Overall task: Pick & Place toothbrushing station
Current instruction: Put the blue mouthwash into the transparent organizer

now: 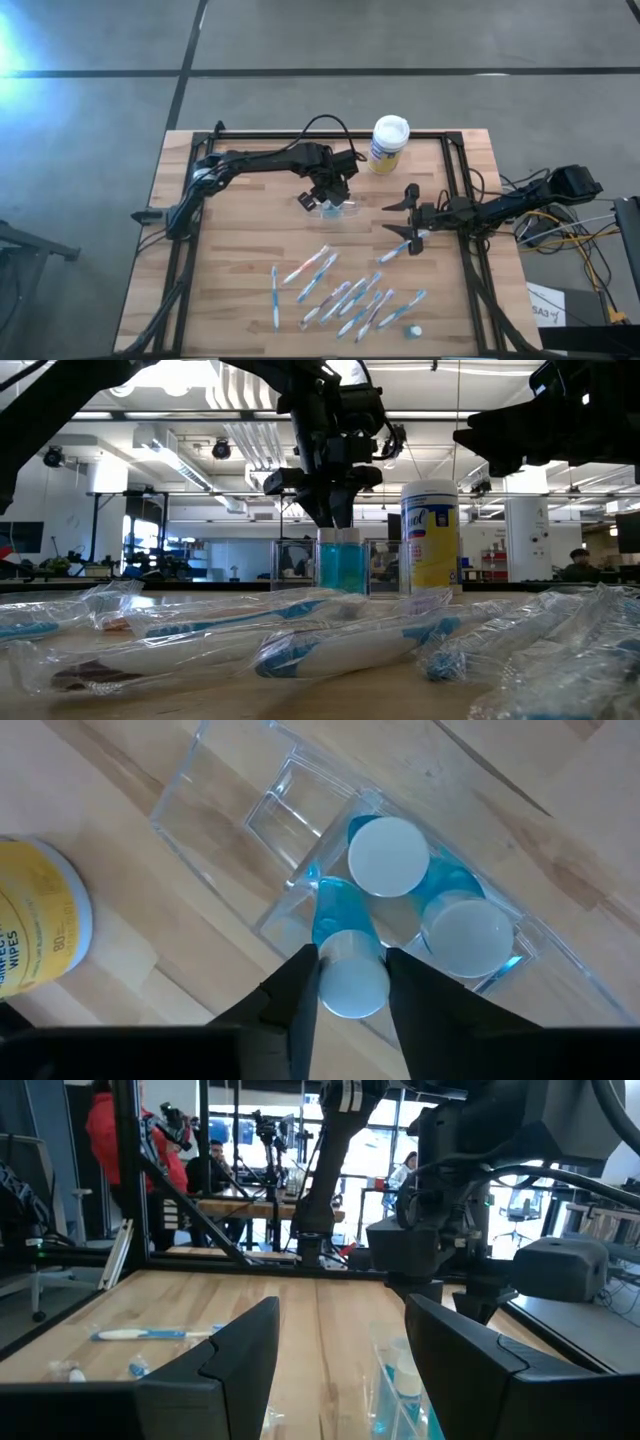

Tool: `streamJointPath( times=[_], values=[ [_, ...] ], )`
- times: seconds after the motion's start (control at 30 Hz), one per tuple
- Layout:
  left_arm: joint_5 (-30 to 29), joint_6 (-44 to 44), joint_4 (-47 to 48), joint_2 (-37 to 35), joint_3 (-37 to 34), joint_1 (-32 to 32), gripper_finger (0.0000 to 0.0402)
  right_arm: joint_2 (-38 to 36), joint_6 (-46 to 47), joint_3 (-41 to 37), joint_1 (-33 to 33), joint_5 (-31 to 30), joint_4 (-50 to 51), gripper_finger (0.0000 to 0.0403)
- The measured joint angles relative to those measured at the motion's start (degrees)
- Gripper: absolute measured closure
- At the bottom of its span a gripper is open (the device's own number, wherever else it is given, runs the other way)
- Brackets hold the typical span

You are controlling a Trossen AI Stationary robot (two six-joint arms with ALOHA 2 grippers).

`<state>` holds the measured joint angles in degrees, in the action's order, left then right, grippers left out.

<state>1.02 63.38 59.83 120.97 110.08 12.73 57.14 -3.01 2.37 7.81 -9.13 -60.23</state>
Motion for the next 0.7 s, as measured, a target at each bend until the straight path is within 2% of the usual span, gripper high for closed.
streamJointPath(
  times=[0.23,0.53,0.7],
  values=[
    [-0.1,-0.1,-0.4,0.0,0.0,0.0,0.0246,0.0,0.1,0.0,0.0,0.0,0.0,0.0188],
    [-1.9,-2.0,0.1,0.0,1.4,-0.1,0.0241,0.0,0.2,0.0,0.0,0.0,0.0,0.0188],
    [-3.0,-4.0,5.6,0.0,4.1,-0.3,0.0241,0.0,0.2,0.0,0.0,0.0,0.0,0.0188]
  ],
)
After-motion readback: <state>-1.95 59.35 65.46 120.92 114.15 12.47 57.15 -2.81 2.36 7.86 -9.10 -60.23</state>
